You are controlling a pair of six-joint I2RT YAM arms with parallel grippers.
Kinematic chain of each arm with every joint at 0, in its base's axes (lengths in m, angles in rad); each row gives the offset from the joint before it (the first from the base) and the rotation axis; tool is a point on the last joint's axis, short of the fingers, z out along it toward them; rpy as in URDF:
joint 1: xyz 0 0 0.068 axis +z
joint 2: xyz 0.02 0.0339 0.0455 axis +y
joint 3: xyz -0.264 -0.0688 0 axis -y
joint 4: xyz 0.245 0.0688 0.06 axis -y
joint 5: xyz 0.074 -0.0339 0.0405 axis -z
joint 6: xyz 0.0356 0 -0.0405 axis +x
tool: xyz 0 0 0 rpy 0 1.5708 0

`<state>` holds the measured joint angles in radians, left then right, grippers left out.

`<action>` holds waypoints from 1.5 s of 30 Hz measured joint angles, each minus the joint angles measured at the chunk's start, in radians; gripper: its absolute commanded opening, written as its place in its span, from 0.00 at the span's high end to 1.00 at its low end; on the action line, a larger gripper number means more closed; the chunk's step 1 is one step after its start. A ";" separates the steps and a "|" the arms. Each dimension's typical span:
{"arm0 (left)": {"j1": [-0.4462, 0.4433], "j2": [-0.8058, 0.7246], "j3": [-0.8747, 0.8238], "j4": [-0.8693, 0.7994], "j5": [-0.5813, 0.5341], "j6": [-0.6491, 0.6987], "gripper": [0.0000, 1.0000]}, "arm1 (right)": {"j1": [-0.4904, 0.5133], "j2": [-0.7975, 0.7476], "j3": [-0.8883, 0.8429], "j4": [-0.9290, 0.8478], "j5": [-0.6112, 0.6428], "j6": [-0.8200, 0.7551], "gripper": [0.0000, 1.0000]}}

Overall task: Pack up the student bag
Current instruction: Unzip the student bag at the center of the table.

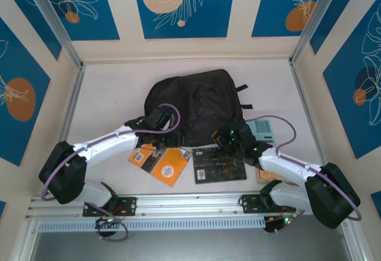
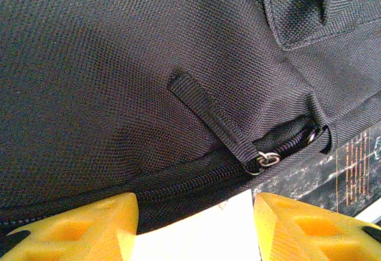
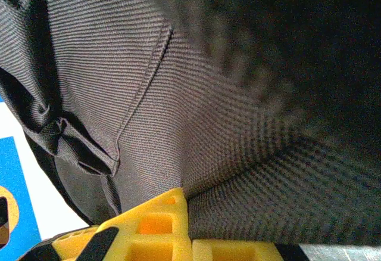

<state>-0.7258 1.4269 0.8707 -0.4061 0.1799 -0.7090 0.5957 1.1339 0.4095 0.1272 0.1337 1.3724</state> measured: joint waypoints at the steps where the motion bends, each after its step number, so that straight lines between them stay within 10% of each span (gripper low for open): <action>1: 0.000 0.000 -0.006 0.007 0.000 -0.003 0.46 | 0.001 0.002 0.000 0.000 0.002 -0.006 0.88; 5: 0.000 -0.002 -0.027 0.037 -0.001 -0.018 0.47 | 0.003 0.008 -0.002 -0.018 0.000 -0.026 0.35; 8: 0.000 -0.010 -0.047 0.064 -0.001 -0.026 0.46 | 0.003 0.011 -0.002 -0.033 -0.011 -0.039 0.23; 28: 0.000 -0.045 -0.152 0.192 0.019 -0.121 0.48 | 0.105 0.313 0.151 0.139 -0.126 0.121 0.48; 35: 0.004 -0.074 -0.156 0.187 0.026 -0.122 0.48 | 0.127 0.178 0.136 0.070 -0.084 0.114 0.27; 45: 0.090 -0.226 -0.145 0.104 0.025 -0.109 0.46 | 0.152 0.083 0.116 0.036 -0.053 0.121 0.43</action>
<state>-0.6357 1.2007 0.7254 -0.3019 0.2050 -0.8185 0.7475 1.2167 0.5259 0.1635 0.0807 1.4933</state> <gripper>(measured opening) 0.541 0.577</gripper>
